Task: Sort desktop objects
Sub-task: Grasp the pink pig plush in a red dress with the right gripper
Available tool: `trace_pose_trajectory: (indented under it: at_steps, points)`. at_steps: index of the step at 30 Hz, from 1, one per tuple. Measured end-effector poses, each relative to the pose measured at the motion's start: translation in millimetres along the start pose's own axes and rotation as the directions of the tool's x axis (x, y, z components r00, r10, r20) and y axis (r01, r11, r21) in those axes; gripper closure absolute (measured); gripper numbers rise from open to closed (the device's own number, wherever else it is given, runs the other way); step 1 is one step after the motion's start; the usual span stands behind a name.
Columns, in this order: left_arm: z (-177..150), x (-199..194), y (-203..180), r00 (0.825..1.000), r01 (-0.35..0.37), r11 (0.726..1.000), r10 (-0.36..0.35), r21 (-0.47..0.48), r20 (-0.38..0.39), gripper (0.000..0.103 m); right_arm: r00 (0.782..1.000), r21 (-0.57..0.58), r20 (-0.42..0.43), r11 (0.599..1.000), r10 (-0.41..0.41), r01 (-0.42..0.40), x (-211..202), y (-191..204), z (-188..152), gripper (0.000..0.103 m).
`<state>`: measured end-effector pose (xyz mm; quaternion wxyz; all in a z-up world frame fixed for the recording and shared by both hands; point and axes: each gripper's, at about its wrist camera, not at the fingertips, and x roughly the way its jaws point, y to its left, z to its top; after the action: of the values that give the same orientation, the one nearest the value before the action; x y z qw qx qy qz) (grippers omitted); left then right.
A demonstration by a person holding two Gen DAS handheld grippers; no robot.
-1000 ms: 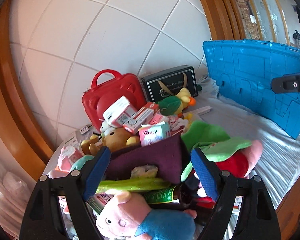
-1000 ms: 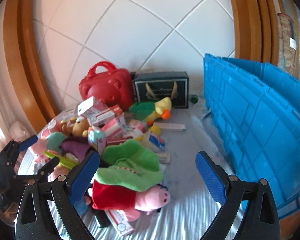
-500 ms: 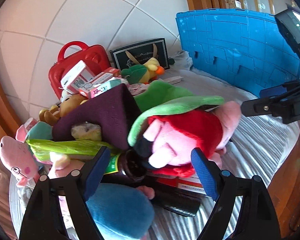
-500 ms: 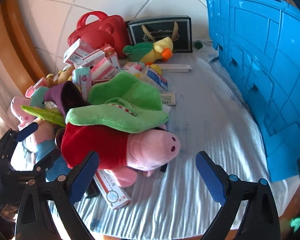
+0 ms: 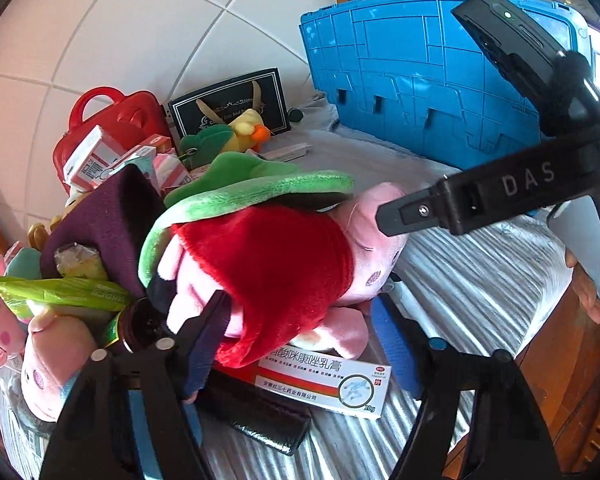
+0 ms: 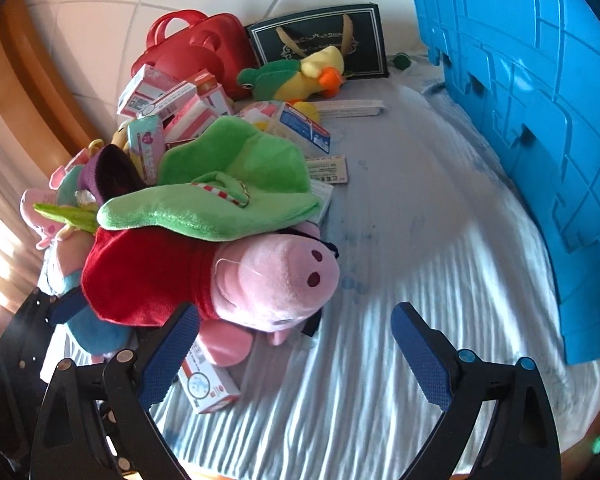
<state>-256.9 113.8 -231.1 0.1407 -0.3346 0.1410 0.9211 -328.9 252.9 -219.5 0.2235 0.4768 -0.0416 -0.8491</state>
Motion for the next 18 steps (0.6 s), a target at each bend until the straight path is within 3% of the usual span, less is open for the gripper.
trace_pose_trajectory:
  at_steps: [3, 7, 11, 12, 16, 18]
  points:
    - [0, 4, -1, 1.0, -0.009, 1.0, 0.009, 0.004, 0.011, 0.036, 0.997, 0.06, 0.005, 0.995, 0.074, -0.075, 9, -10, 5, 0.013]
    - [-1, 4, 7, 1.0, -0.005, 1.0, 0.005, -0.012, 0.017, 0.047, 0.992, 0.14, 0.013, 0.982, 0.125, -0.125, 27, -22, 11, 0.022]
    - [-1, 4, 11, 1.0, 0.002, 1.0, -0.002, -0.014, 0.008, 0.053, 0.976, 0.249, 0.01, 0.945, 0.218, -0.213, 45, -32, 13, 0.032]
    - [0, 5, 12, 1.0, -0.001, 1.0, 0.001, -0.014, 0.002, 0.059, 0.973, 0.261, 0.012, 0.939, 0.231, -0.226, 48, -31, 13, 0.035]
    - [5, 4, 19, 0.996, 0.089, 0.995, -0.09, -0.048, -0.023, 0.088, 0.984, 0.215, 0.017, 0.96, 0.18, -0.179, 45, -18, 15, 0.043]
    - [5, 4, 19, 0.995, 0.095, 0.995, -0.096, -0.034, -0.029, 0.088, 0.984, 0.191, 0.016, 0.966, 0.175, -0.175, 40, -12, 16, 0.045]
